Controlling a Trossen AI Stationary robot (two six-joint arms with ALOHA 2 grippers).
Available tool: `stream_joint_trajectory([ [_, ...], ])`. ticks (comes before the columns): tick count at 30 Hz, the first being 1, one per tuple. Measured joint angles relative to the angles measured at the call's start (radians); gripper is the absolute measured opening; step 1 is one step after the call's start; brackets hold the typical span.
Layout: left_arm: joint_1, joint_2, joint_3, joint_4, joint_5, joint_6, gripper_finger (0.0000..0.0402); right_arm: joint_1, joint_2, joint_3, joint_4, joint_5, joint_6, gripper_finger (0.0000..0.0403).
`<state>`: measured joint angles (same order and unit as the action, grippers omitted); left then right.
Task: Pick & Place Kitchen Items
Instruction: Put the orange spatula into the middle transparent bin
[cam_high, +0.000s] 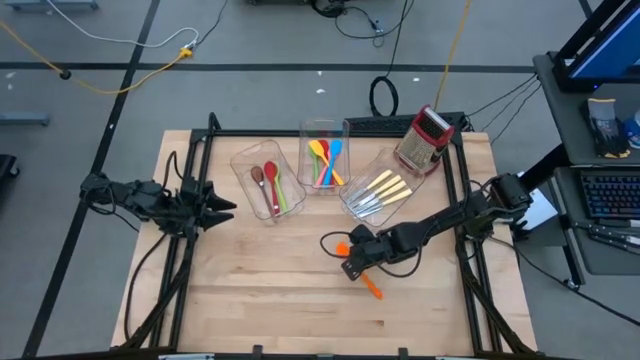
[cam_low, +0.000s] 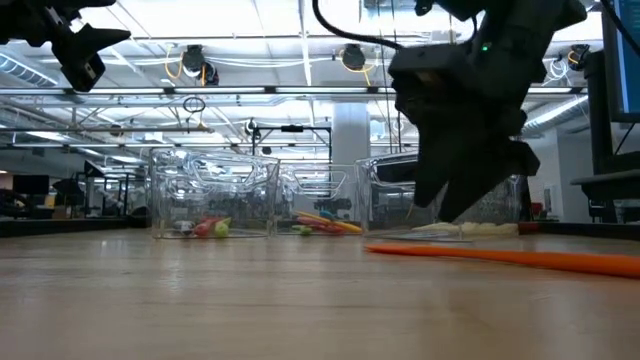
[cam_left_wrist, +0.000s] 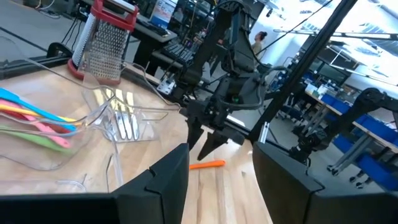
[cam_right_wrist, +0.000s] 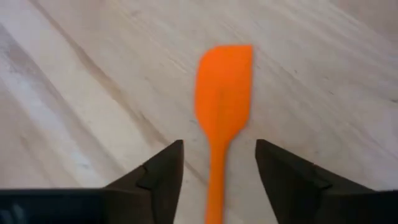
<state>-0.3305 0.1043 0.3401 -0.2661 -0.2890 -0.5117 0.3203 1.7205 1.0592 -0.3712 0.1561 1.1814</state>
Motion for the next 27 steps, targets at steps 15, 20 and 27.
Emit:
stream_joint_trajectory([
  [15,0.0,0.0,0.0,0.0,0.001,0.005,0.018,-0.076,-0.008,0.002,0.051,-0.186,-0.062,0.022],
  [20,0.0,0.0,0.0,0.0,0.004,-0.012,0.0179,-0.079,-0.008,0.002,0.061,-0.19,-0.1,0.0218],
  [27,0.0,0.0,0.0,0.0,0.003,-0.009,0.0179,-0.076,-0.018,0.003,0.09,-0.245,-0.105,0.0221],
])
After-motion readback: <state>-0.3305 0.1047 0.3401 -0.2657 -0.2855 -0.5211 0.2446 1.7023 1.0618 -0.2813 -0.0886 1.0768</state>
